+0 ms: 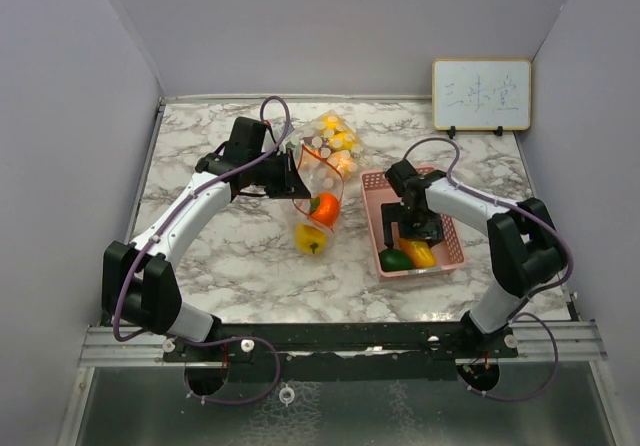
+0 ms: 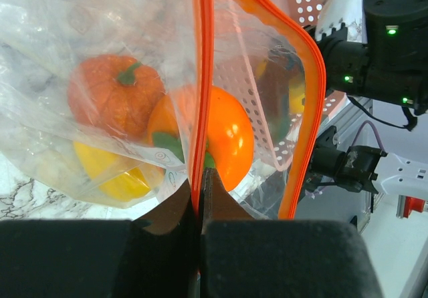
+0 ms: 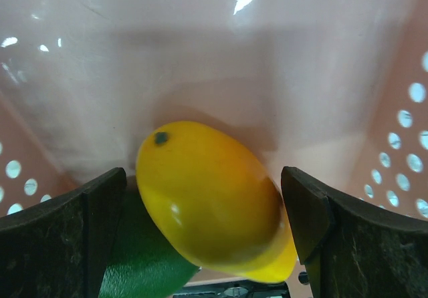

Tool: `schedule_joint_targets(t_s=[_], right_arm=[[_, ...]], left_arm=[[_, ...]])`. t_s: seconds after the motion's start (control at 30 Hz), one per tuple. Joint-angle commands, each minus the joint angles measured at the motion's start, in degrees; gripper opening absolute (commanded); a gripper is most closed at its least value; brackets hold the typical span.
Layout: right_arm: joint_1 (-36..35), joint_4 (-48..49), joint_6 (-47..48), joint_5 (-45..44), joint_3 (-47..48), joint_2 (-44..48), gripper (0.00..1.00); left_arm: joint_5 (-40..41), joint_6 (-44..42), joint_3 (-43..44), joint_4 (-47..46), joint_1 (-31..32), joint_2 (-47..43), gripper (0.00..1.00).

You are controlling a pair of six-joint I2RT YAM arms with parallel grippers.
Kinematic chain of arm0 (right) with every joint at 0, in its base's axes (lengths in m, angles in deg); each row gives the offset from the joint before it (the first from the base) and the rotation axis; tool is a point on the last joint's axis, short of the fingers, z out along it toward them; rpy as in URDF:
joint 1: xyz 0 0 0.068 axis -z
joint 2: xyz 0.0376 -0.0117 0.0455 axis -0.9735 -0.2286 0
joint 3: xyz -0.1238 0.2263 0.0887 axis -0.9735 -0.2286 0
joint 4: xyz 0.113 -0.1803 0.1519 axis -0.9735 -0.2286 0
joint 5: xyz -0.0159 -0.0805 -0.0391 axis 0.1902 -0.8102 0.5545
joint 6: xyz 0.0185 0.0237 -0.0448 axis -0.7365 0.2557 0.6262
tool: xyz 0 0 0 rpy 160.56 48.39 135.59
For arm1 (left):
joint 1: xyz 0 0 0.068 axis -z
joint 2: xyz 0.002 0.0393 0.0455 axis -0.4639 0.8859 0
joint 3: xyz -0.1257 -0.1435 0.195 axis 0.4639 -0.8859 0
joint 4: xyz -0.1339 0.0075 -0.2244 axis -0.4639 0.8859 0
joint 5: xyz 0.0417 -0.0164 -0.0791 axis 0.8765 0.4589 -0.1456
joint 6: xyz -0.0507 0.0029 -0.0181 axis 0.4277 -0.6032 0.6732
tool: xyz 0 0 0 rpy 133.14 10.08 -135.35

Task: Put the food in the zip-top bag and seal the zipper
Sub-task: Pick up the fake fruit from the bin.

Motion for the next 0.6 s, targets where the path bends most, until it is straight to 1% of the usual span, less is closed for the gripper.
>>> schedule_joint_targets(t_s=[0.0, 0.1, 0.17, 0.2, 0.27, 0.33, 0.4, 0.5, 0.57], right_arm=[[0.1, 2.4, 0.5, 4.0, -1.0, -2.1, 0.92], [0.0, 2.2, -0.9, 4.1, 0.2, -1.6, 0.61], [0.0, 0.9, -1.7, 2.8, 2.1, -1.0, 0.42], [0.0, 0.1, -1.9, 1.7, 3.4, -0.7, 0.35], [0.0, -2.1, -2.0, -0.6, 7.7, 0.3, 0.24], [0.0, -3.6, -1.2, -1.4, 12.1, 1.8, 0.2], [-0.1, -3.2, 1.4, 1.1, 16.8, 3.6, 0.18], [-0.2, 1.7, 3.6, 11.0, 22.3, 6.7, 0.17], [-0.9, 7.4, 2.2, 17.9, 24.0, 8.7, 0.17]], left_arm=[[-1.1, -1.1, 0.5, 0.8, 0.3, -0.5, 0.0], [-1.1, -1.2, 0.6, 1.1, 0.3, -0.6, 0.0], [-1.1, -1.3, 0.8, 1.3, 0.3, -0.5, 0.0], [-1.1, -1.4, 0.9, 1.3, 0.3, -0.4, 0.0], [-1.3, -1.5, 1.0, 1.3, 0.3, -0.3, 0.0], [-1.4, -1.5, 1.0, 1.3, 0.3, -0.3, 0.0], [-1.6, -1.5, 1.2, 1.3, 0.3, -0.3, 0.0], [-1.7, -1.5, 1.3, 1.2, 0.3, -0.4, 0.0], [-1.8, -1.5, 1.2, 1.2, 0.3, -0.4, 0.0]])
